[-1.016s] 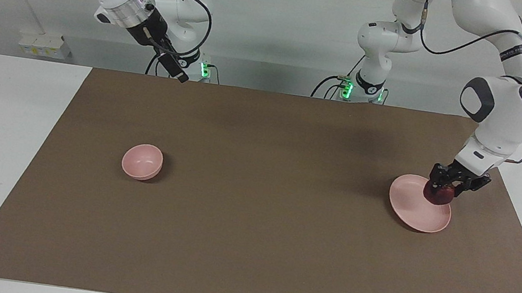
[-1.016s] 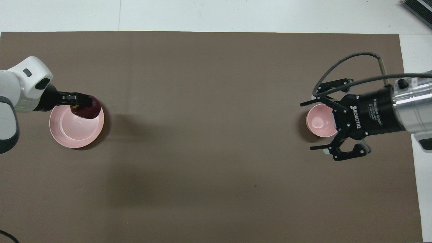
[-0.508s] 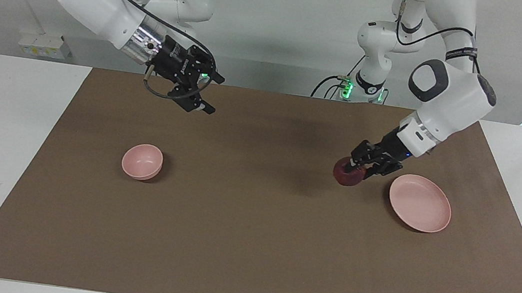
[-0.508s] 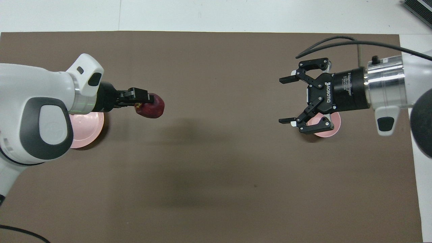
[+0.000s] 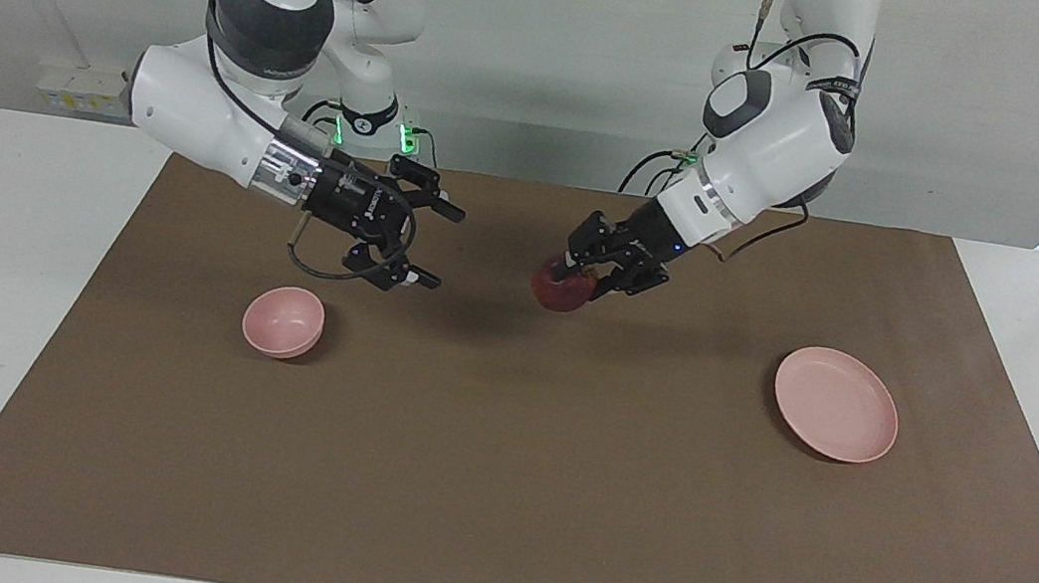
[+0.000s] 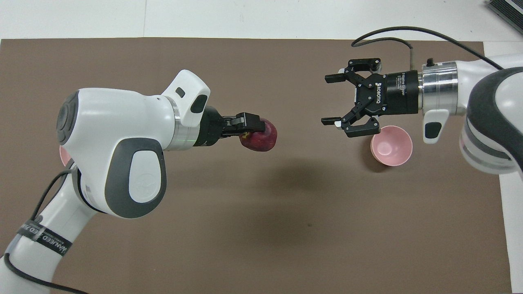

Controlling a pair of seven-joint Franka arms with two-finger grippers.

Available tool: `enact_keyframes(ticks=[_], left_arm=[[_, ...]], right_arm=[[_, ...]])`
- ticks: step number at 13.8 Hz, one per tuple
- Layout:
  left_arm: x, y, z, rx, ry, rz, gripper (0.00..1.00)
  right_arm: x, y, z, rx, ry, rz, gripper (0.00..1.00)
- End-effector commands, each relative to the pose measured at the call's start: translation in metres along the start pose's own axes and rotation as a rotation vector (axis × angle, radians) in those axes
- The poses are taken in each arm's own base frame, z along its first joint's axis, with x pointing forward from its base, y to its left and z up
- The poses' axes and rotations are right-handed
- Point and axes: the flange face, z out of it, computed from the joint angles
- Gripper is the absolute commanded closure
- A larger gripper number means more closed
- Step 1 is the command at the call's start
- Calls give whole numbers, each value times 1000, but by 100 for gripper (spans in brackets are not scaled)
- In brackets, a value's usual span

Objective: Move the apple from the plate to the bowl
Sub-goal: 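Lift the apple with the left gripper while the right gripper approaches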

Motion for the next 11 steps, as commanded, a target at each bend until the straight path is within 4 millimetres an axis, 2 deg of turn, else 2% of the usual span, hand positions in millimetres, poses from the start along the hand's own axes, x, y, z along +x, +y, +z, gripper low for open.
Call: enact_keyframes(ticks=[1, 2, 4, 6, 7, 11], left_arm=[[24, 27, -1, -84, 27, -48, 100], [27, 30, 1, -97, 50, -65, 100], [19, 55, 10, -130, 116, -60, 100], [22, 60, 13, -154, 140, -80, 100], [18, 72, 12, -169, 137, -78, 100], [-9, 106, 32, -198, 125, -55, 100]], right_arm=[[8, 0, -10, -28, -54, -58, 0], [17, -2, -23, -46, -91, -60, 0], [28, 2, -42, -93, -134, -86, 0], [32, 7, -42, -112, -141, -81, 0], [33, 12, -36, -114, -142, -76, 0], [36, 19, -32, -109, -154, -104, 0]])
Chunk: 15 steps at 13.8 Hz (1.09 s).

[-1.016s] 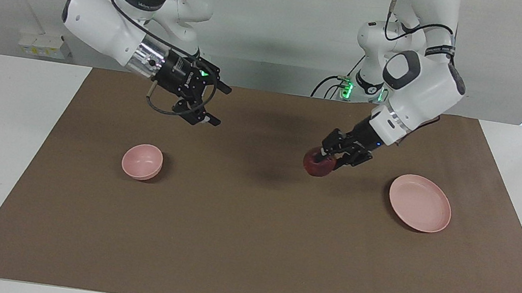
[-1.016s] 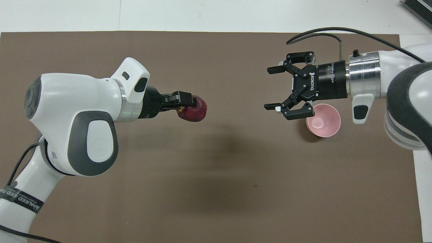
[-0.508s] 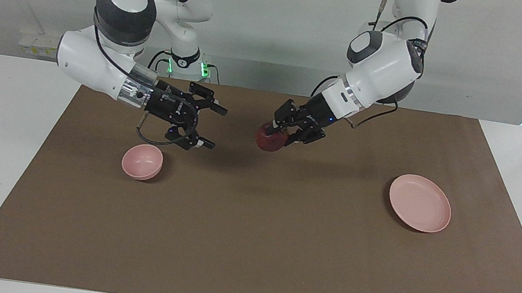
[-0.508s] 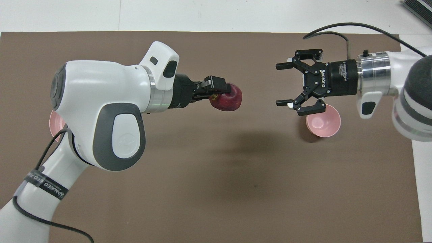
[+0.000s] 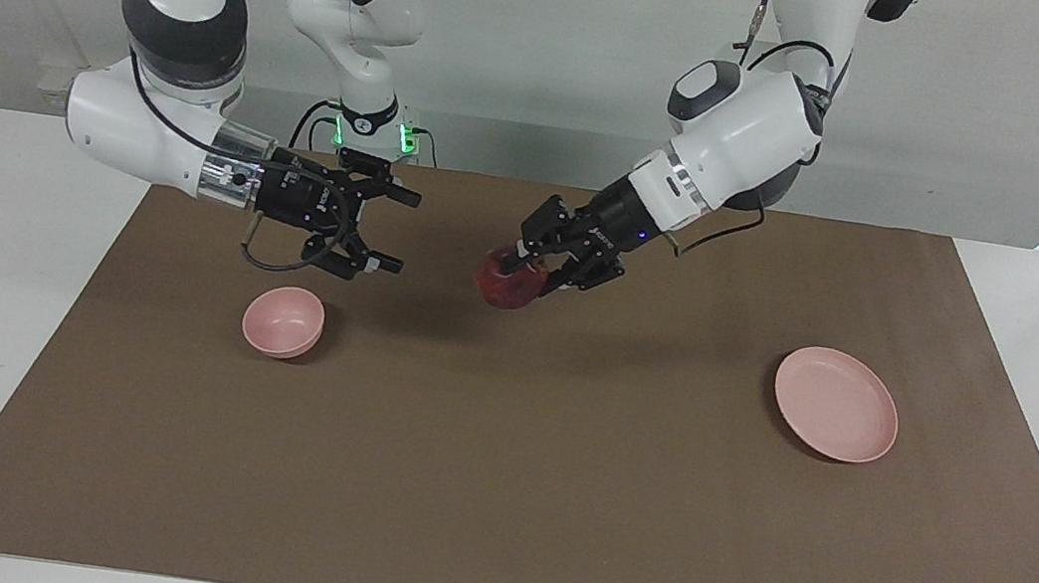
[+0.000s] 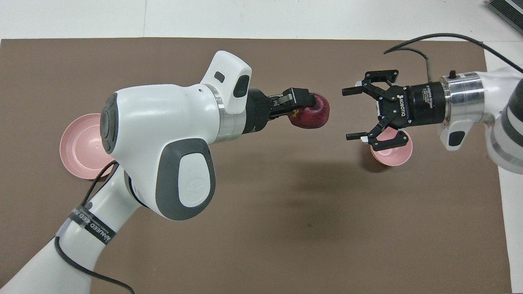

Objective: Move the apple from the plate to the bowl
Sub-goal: 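Lift the apple with the left gripper while the right gripper approaches, then carry the apple toward the right gripper and close the right gripper on it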

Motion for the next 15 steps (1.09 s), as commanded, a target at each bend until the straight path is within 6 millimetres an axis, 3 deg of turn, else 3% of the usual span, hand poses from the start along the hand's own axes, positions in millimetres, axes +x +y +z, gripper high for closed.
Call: enact_keyframes(ticks=[1, 4, 6, 14, 15], left_arm=[[-11, 18, 11, -28, 2, -8, 100], [-16, 22, 13, -31, -6, -17, 100], [-31, 31, 21, -34, -27, -2, 100], [-34, 43, 19, -85, 46, -34, 100], [-35, 44, 20, -85, 45, -36, 100]], right_arm=[[3, 11, 0, 28, -23, -33, 0], [2, 12, -1, 30, -22, -45, 0], [4, 13, 0, 33, -19, -55, 0], [4, 17, 8, 19, -18, -75, 0], [4, 18, 8, 18, -19, -75, 6]])
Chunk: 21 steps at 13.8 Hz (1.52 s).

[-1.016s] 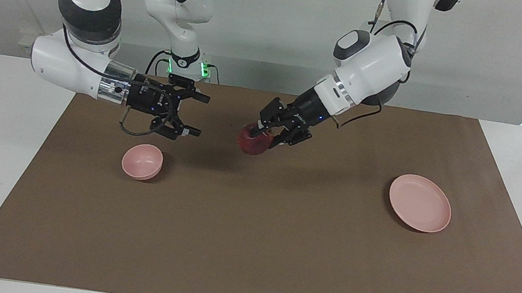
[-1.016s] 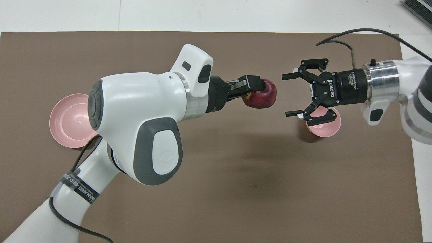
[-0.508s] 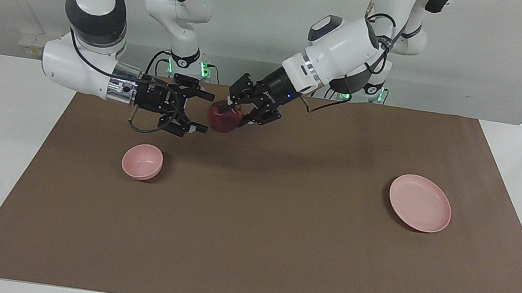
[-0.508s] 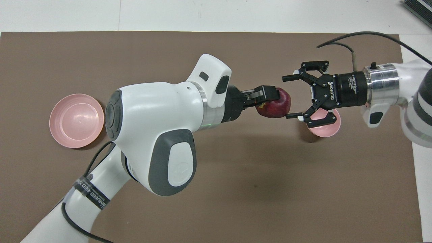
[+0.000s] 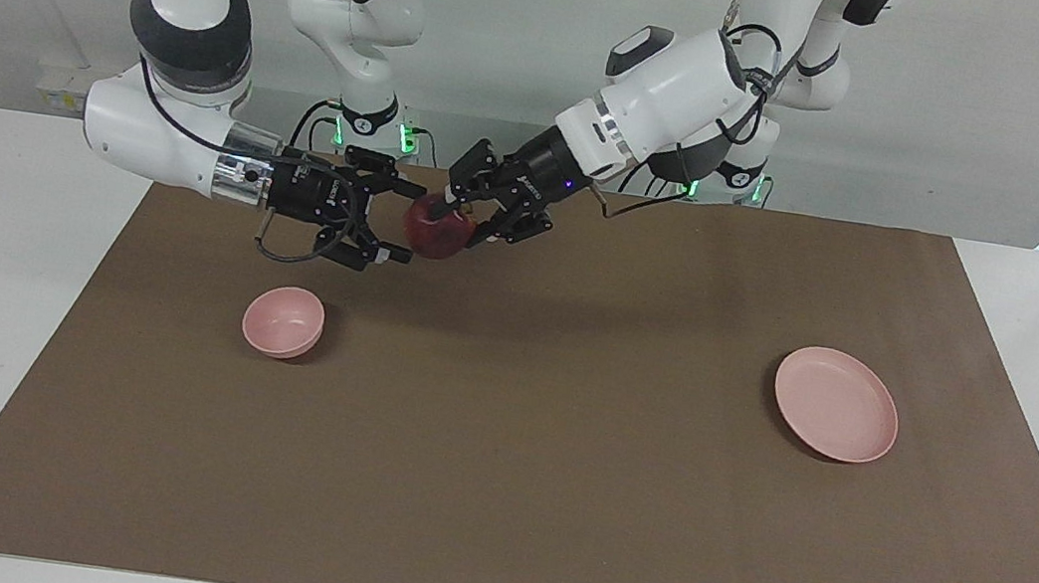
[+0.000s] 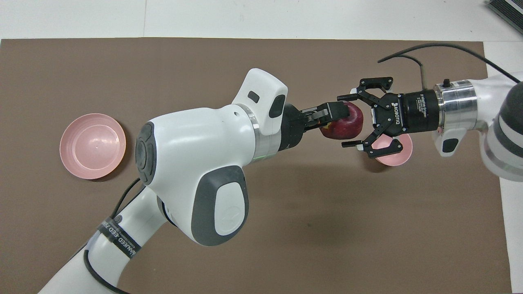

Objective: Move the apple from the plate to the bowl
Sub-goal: 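Carry the apple toward the right gripper and close the right gripper on it, then open the left gripper while the right gripper pulls the apple away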

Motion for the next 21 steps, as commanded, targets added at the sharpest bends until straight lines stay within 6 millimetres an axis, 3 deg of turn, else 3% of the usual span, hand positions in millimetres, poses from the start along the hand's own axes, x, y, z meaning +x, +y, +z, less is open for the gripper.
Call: enact_keyframes(ticks=[1, 2, 3, 5, 7, 8, 9, 10, 13, 16, 18, 21], left_arm=[[2, 7, 2, -26, 16, -16, 100], [1, 7, 2, -25, 15, -15, 100], [2, 7, 2, -22, 17, -9, 100], [2, 7, 2, -22, 17, -7, 95], [2, 7, 2, -20, 15, -12, 57], [1, 8, 2, -20, 13, -10, 53], [1, 8, 2, -20, 13, -11, 30], [1, 8, 2, -20, 16, -4, 0], [5, 19, -10, -11, 32, 48, 0], [8, 12, -9, 2, 33, 40, 0], [8, -3, -8, 52, -17, 30, 0], [35, -34, -23, 166, -64, 44, 0]], right_arm=[[-1, 8, -3, 23, -24, -26, 38], [0, 7, -6, 23, -29, -30, 90], [0, 8, -7, 18, -32, -32, 100], [-1, 8, -6, 14, -33, -32, 100], [-1, 8, -7, 16, -33, -33, 100], [-1, 8, -6, 14, -33, -34, 100], [-2, 7, -7, 19, -31, -38, 100], [-1, 7, -8, 23, -28, -38, 100], [2, 7, -11, 23, -12, -65, 100], [12, 7, -23, 27, 37, -110, 100], [26, 9, -32, -6, 147, -252, 100], [51, 11, -61, -63, 317, -477, 100]])
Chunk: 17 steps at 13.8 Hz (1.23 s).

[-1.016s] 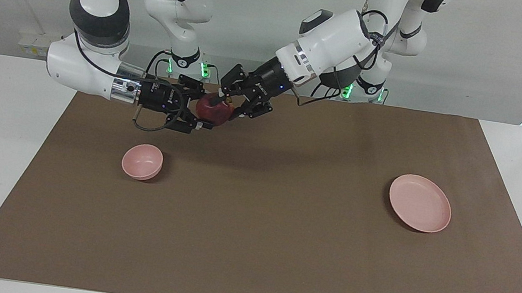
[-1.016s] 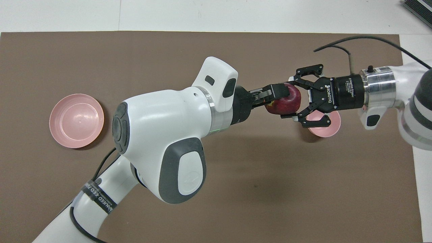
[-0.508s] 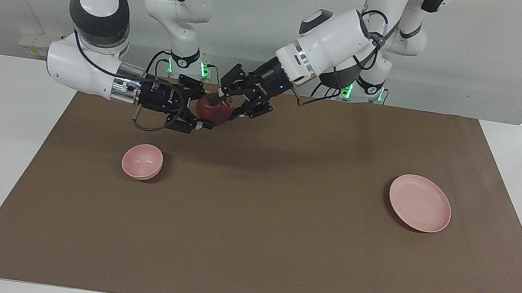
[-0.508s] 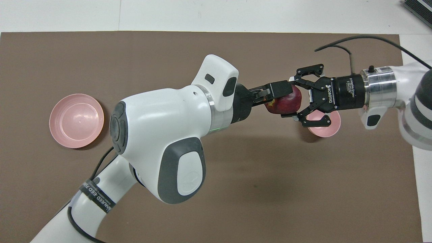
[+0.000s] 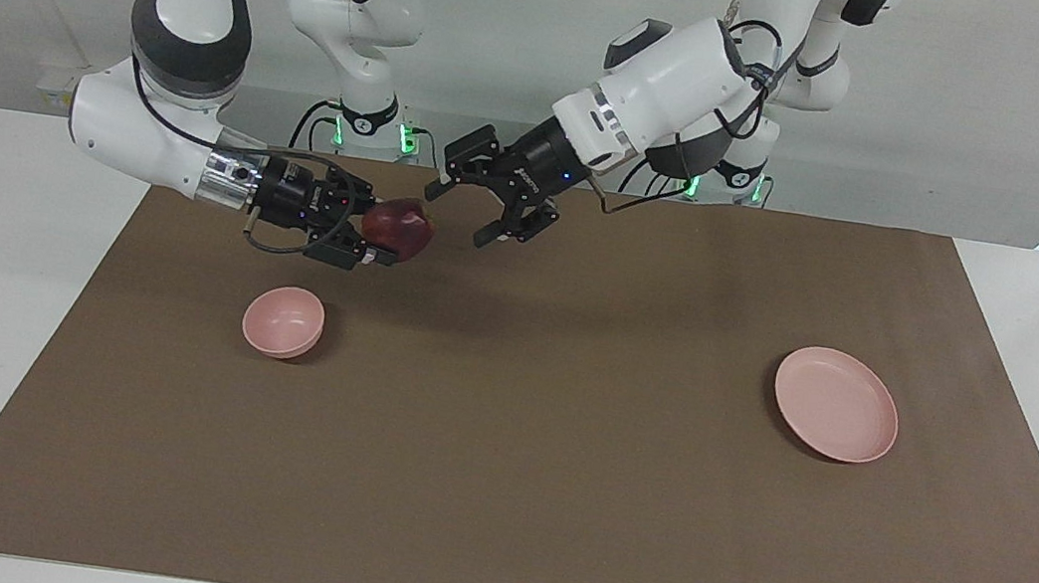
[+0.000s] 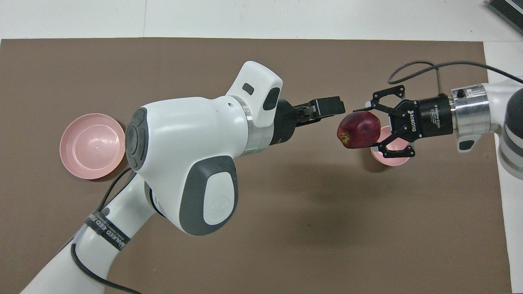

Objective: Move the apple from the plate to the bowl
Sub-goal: 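Open the left gripper while the right gripper pulls the apple away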

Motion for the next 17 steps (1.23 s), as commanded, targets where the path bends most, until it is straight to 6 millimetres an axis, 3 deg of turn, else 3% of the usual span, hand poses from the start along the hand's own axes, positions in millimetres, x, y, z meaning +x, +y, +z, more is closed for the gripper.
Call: enact_keyframes(ticks=[1, 5, 9, 12, 13, 17], left_arm=[[22, -34, -18, 143, -37, 29, 0], [49, -89, -45, 466, -96, 155, 0], [73, -138, -81, 666, -136, 141, 0], [83, -147, -102, 803, -138, 176, 0], [87, -158, -113, 824, -149, 150, 0], [73, -152, -143, 881, -244, 206, 0]], right_arm=[[16, 16, -16, -85, 134, -209, 100], [39, 21, -23, -324, 407, -525, 100], [45, 9, 0, -519, 693, -742, 100], [47, 5, 3, -630, 826, -823, 100], [58, 5, 9, -656, 834, -820, 100], [83, 17, 29, -627, 854, -767, 100]])
